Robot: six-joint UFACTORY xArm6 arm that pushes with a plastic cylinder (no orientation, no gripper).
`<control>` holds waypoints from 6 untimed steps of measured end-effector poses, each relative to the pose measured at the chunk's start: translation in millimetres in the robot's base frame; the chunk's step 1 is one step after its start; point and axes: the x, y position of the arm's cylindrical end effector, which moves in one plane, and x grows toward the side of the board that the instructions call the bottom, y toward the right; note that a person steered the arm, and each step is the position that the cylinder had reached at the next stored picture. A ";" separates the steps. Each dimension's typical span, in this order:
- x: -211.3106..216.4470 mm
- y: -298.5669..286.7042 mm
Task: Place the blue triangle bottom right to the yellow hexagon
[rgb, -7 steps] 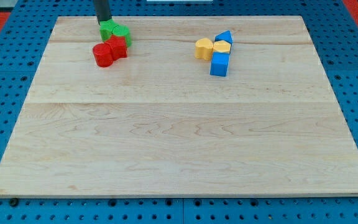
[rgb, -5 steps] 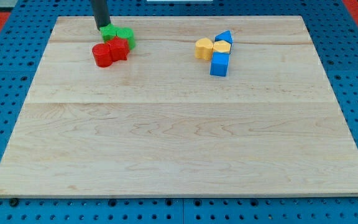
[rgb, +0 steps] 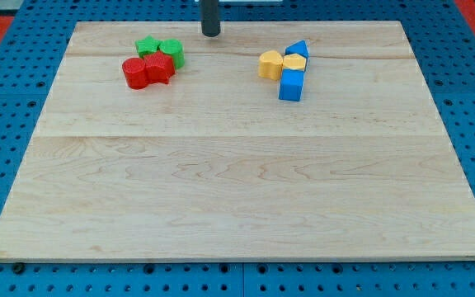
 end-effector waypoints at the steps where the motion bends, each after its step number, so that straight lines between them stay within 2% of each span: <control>1: 2.8 5.1; 3: 42.2 2.4; 4: 51.2 52.2; 5: 36.0 95.1; 6: 41.0 122.0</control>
